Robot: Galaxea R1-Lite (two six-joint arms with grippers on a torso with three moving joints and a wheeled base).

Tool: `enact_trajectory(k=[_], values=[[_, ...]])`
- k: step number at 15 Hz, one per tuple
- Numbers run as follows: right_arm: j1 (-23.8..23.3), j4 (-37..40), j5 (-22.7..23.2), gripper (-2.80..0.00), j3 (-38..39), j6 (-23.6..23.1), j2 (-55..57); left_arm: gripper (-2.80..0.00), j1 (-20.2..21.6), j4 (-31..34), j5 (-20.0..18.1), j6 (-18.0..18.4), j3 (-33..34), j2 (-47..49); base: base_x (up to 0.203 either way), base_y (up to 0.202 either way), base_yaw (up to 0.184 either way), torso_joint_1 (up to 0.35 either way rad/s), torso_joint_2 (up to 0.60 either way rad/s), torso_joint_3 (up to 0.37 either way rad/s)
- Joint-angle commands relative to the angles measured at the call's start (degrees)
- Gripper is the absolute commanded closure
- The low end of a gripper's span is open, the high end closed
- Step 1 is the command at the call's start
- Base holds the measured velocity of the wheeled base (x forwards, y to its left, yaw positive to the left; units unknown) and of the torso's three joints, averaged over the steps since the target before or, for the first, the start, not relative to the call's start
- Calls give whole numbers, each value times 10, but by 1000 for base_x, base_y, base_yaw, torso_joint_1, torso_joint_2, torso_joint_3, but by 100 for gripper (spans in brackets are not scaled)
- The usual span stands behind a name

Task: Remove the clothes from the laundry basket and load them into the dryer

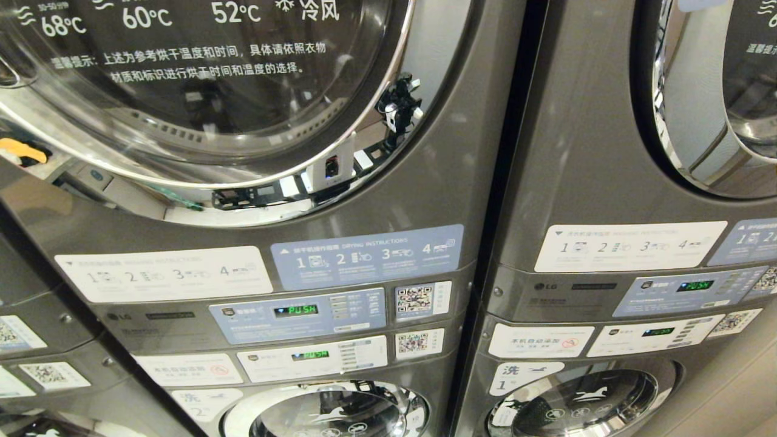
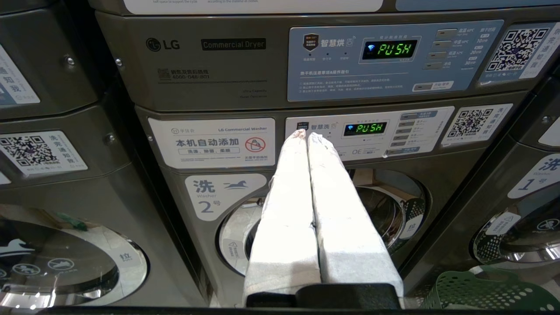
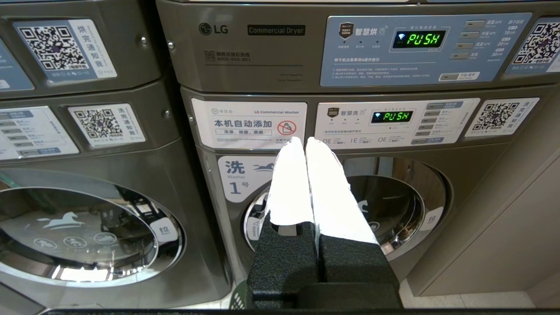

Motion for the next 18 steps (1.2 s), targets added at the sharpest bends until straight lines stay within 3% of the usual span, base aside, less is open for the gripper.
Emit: enact_trajectory(k=[1,18], values=[[0,0,0,0,0,0,0,0,0,0,0,0,1,0,0,0,0,0,0,0],[0,0,1,0,0,0,0,0,0,0,0,0,1,0,0,0,0,0,0,0]])
